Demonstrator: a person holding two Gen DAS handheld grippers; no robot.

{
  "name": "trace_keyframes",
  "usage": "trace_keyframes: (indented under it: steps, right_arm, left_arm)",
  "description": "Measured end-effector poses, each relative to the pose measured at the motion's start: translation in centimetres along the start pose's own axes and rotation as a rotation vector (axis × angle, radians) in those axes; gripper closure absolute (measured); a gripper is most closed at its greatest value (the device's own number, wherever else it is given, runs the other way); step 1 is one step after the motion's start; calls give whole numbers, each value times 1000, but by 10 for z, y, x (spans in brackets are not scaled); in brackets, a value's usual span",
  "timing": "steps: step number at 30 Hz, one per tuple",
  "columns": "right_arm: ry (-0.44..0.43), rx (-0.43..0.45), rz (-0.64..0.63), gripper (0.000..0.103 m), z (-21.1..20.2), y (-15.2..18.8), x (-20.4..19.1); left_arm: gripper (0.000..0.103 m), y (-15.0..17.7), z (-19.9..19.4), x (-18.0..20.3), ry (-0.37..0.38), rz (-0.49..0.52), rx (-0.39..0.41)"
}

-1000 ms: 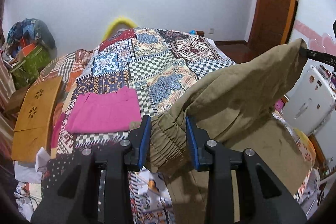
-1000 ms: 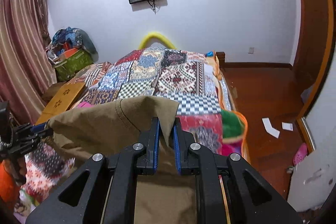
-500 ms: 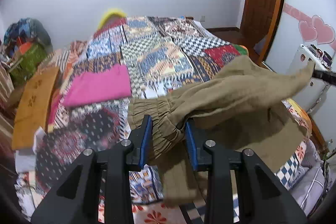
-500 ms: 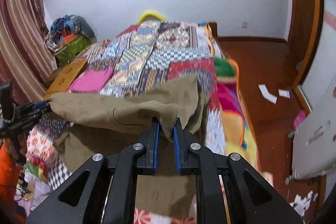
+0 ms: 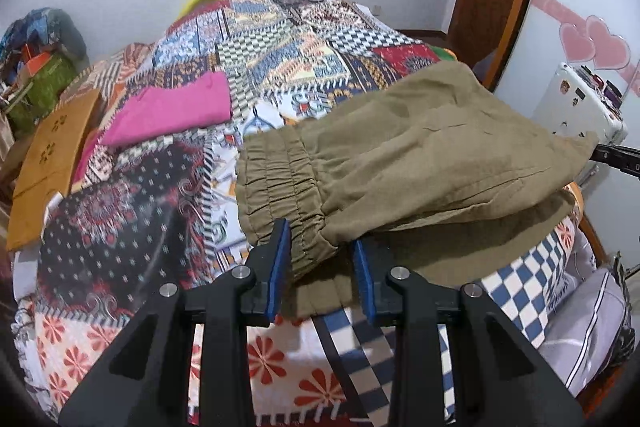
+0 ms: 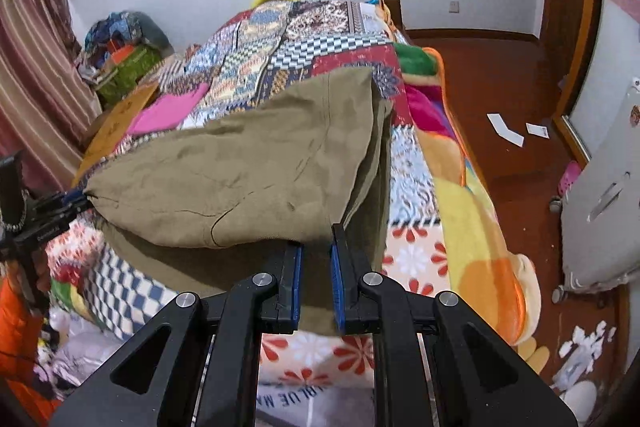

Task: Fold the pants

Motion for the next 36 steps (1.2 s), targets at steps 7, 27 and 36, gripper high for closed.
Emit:
trace_keyframes:
  steps: [7, 27, 36]
  right_arm:
    - [15, -64, 25, 92, 14, 18, 9]
    - [141, -109, 89, 94, -5, 34, 43]
    - [48, 1, -10, 73, -10, -18, -14]
  left_arm:
    - [72, 13, 1, 6, 8, -1, -6]
    - [72, 36, -14, -13, -10, -35, -57]
    - [64, -16, -44, -13, -15, -50, 57]
Point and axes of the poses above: each gripper's, at about its wrist camera, not at the fingertips, and z roughly the way its jaws point, x to its right, y to its underside, the point moved 6 cm from there along z, roughly the way its jaws point, and after that the axes turned 6 degrees about -x, right-handed, at the moved point
